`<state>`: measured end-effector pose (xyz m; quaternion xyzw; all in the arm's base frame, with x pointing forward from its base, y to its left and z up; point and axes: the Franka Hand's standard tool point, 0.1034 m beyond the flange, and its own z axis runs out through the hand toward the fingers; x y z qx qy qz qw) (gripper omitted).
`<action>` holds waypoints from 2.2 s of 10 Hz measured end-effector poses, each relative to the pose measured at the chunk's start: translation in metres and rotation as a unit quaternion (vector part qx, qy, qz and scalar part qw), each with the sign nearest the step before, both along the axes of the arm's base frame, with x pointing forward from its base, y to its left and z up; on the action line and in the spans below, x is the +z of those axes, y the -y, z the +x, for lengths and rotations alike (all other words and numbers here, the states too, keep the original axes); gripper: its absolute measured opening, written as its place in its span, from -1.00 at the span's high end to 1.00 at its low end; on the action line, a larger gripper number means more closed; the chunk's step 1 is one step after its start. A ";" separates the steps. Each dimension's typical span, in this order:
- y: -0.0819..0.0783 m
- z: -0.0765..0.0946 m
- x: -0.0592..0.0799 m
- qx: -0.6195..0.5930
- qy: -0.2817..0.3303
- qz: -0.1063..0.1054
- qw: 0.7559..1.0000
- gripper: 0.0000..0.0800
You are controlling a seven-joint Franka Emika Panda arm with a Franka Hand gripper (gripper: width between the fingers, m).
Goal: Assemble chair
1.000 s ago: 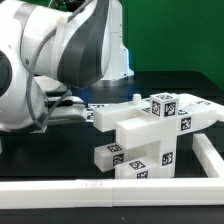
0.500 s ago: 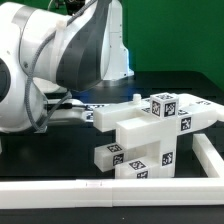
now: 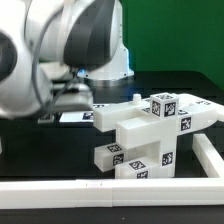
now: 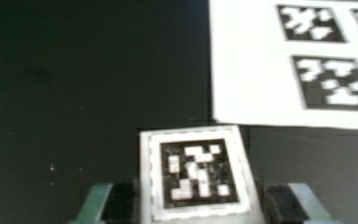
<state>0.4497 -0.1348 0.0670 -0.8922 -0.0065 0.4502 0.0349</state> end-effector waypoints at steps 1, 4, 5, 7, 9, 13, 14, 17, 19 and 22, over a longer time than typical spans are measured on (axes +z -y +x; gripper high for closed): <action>-0.004 0.013 0.023 0.006 0.037 0.005 0.999 0.30; -0.008 0.020 0.044 0.021 0.157 0.012 0.987 0.29; -0.006 0.022 0.043 0.021 0.177 0.009 0.984 0.29; -0.010 0.031 0.045 0.018 0.244 -0.001 0.970 0.29; -0.058 0.057 0.082 0.007 0.313 0.026 0.949 0.29; -0.051 0.057 0.106 0.002 0.452 0.013 0.892 0.29; -0.050 0.062 0.106 0.005 0.478 0.011 0.878 0.29; -0.085 0.079 0.106 -0.021 0.566 0.002 0.824 0.29; -0.094 0.092 0.118 -0.004 0.628 -0.022 0.778 0.29; -0.096 0.091 0.127 0.008 0.655 -0.031 0.755 0.29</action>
Offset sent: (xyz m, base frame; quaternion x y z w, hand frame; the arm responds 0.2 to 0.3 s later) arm 0.0000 0.0000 0.0000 0.0000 0.1938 0.0000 0.9810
